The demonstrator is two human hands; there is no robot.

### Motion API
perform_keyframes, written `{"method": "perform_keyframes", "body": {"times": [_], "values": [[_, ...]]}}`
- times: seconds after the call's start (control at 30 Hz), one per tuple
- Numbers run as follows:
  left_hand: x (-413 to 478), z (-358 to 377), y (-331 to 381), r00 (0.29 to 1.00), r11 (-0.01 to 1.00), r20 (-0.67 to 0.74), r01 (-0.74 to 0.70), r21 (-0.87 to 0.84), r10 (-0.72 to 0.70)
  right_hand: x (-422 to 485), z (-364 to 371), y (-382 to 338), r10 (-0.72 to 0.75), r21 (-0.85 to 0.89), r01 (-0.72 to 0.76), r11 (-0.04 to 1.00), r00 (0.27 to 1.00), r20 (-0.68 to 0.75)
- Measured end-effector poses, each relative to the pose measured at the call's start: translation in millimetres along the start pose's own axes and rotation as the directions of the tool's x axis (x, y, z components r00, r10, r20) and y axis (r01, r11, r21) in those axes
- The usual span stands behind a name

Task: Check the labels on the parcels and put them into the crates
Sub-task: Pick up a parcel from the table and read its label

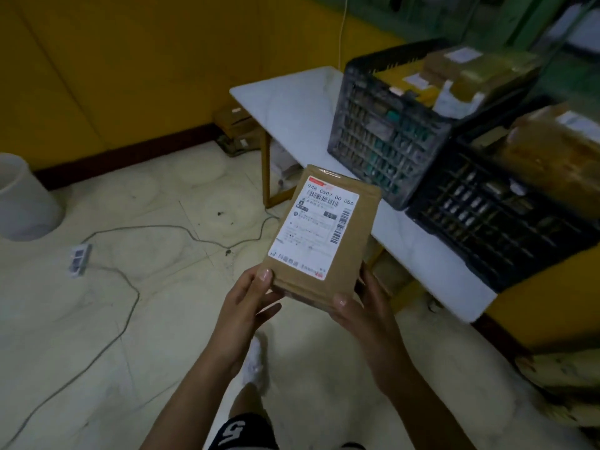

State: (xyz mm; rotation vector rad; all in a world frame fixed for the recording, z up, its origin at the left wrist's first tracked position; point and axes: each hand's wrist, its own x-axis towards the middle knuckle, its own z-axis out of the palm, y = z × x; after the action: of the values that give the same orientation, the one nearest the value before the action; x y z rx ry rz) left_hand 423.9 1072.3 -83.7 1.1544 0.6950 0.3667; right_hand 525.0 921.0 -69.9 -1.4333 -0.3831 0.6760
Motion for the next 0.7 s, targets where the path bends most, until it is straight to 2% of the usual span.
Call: {"method": "perform_keyframes", "body": {"times": [0.2, 0.37, 0.47, 0.57, 0.7], "values": [[151, 0, 78, 0.986, 0.994, 0.149, -0.083, 0.067, 0.072, 139, 25, -37, -0.106, -0.006, 0.106, 0.994, 0.985, -0.134], [256, 23, 140, 0.944, 0.985, 0.315, -0.141, 0.096, 0.104, 222, 32, -86, -0.147, -0.017, 0.148, 0.989, 0.957, -0.249], [305, 49, 165, 0.906, 0.975, 0.399, -0.197, 0.107, 0.139, 262, 20, -112, -0.203, -0.105, 0.177, 0.979, 0.919, -0.338], [351, 79, 183, 0.874, 0.944, 0.438, -0.299, 0.140, 0.211, 306, -1, -134, -0.247, -0.134, 0.212, 0.968, 0.892, -0.379], [412, 120, 208, 0.783, 0.860, 0.530, -0.478, 0.180, 0.324, 364, -41, -156, -0.225, -0.044, 0.231, 0.972, 0.857, -0.463]]}}
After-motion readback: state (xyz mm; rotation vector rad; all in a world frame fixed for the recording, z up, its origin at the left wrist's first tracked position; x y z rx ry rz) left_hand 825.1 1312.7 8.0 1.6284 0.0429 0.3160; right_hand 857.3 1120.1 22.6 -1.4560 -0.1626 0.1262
